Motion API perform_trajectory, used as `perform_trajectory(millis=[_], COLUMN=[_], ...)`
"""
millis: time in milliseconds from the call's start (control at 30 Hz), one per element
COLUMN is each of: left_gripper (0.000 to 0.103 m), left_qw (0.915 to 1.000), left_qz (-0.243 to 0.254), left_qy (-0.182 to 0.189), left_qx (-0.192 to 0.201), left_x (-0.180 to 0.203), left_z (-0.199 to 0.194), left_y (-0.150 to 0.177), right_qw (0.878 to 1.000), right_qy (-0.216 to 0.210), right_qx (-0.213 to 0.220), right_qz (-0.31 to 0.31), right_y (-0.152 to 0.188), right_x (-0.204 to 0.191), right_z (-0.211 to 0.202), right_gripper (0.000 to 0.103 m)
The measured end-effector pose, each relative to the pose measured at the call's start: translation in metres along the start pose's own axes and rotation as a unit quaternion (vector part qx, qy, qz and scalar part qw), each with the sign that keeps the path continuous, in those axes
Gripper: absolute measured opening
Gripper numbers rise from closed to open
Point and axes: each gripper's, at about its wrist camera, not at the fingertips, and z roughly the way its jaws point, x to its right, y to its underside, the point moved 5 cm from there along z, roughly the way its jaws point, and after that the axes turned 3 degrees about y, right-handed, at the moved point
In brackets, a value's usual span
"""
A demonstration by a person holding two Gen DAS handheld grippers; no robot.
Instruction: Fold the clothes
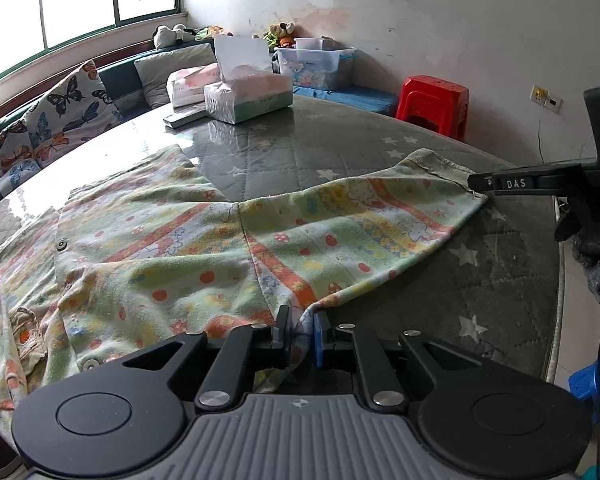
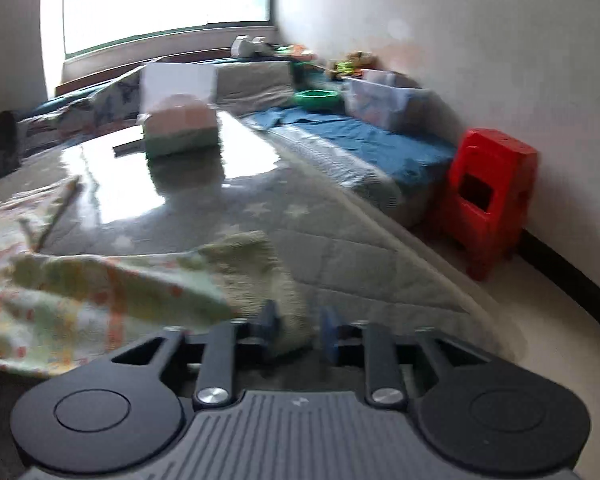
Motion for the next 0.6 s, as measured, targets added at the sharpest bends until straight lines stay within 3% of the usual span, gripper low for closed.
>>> perform_trajectory(millis=[133,433,600], left_gripper=[0.022,0.024,0.024], left_qw=[1.0,0.9994,0.999], left_qz=[0.008,-0.022,-0.044], left_qy=[0.005,0.007,0.001], left_qx=[0.001,0.025,0.009], left_x=[0.003,-0.004,-0.013], left_z=[-0.007,-0.02,-0.006], left_y=[0.001,-0.014,-0.013], right_qw=[1.0,0.984,0.978], right_qy=[-0.011,-0.169,-0.186], right_qx=[0.018,-0.003,-0.014], right_qz=[-0.021,-0.052,-0.088], right_y=[-0.009,-0.031,-0.031], right_x=[-0.004,-0.068,-0.105], right_z=[-0.008,0.007,0.02], right_gripper=[0.031,0.037,0.038])
